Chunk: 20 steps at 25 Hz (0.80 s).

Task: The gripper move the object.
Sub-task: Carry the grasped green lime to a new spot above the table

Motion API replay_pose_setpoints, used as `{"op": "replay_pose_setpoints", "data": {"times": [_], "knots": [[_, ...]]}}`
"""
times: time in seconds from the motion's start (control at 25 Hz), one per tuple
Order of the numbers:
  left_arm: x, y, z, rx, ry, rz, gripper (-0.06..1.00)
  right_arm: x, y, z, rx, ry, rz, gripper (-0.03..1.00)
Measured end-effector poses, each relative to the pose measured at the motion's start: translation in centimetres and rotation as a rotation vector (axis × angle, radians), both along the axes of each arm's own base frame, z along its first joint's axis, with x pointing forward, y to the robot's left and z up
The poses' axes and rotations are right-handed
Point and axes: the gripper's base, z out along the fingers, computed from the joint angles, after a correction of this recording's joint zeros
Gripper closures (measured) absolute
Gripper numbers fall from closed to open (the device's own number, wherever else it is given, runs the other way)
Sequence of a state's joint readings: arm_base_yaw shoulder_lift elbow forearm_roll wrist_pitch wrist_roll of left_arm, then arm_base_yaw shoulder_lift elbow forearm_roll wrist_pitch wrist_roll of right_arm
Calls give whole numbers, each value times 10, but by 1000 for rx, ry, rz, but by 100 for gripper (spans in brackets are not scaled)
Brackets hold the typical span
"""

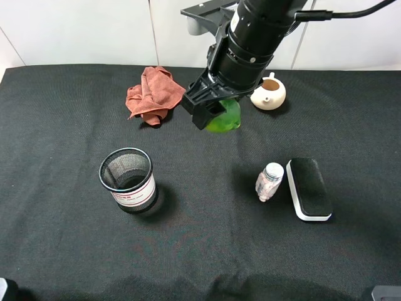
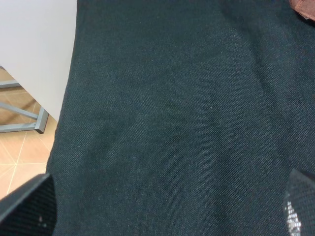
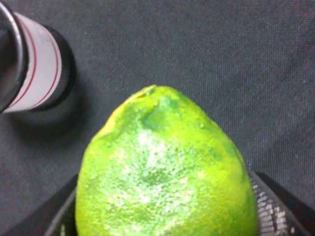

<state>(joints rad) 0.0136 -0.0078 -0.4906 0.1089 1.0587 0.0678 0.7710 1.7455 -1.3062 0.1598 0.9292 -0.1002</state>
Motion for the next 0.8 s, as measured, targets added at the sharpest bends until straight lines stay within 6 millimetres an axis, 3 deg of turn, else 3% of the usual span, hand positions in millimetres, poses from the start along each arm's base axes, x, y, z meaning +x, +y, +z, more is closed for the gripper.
{"op": "replay_pose_setpoints", "data": {"times": [0.8], "knots": [[0, 0, 0, 0, 0, 0, -3, 30, 30, -78, 44, -17, -53, 50]]}}
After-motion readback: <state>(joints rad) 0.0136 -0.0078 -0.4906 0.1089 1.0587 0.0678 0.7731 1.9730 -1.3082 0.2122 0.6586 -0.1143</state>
